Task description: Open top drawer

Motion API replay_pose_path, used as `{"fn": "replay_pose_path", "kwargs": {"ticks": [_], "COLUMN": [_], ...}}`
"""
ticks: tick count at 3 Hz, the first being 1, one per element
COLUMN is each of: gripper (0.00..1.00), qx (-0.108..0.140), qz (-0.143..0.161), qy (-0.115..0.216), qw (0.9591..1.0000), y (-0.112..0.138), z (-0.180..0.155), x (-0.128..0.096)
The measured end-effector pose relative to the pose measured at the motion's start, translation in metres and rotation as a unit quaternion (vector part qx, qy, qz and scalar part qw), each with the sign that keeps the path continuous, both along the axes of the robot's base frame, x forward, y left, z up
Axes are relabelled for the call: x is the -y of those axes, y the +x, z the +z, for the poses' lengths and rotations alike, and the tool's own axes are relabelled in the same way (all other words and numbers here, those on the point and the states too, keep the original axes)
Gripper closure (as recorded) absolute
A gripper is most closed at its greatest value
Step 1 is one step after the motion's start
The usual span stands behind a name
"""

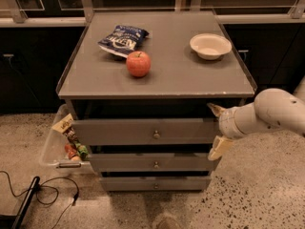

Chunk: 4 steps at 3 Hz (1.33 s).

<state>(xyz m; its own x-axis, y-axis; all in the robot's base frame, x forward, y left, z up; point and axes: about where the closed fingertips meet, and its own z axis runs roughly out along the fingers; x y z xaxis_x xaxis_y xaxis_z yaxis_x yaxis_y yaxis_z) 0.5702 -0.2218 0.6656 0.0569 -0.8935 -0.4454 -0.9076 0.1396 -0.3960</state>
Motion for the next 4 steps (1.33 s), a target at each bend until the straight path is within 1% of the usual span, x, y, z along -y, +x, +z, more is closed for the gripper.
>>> {"fn": "replay_pose_path", "kwargs": {"ticks": [1,2,3,4], "gripper": [0.00,0.00,0.00,0.00], "qx": [0.004,0.009,-0.006,-0.030], "qz": [0.034,0.067,0.097,0.115], "qy": [0.037,0.046,0.037,0.022], "qw": [0.9987,0.9967,0.9946,0.9926], "y": [0.005,0.011,0.016,0.016], "z": [-0.008,-0.009,-0.020,-0.037], "x": [-0.015,-0.030,-0.045,-0.051]}}
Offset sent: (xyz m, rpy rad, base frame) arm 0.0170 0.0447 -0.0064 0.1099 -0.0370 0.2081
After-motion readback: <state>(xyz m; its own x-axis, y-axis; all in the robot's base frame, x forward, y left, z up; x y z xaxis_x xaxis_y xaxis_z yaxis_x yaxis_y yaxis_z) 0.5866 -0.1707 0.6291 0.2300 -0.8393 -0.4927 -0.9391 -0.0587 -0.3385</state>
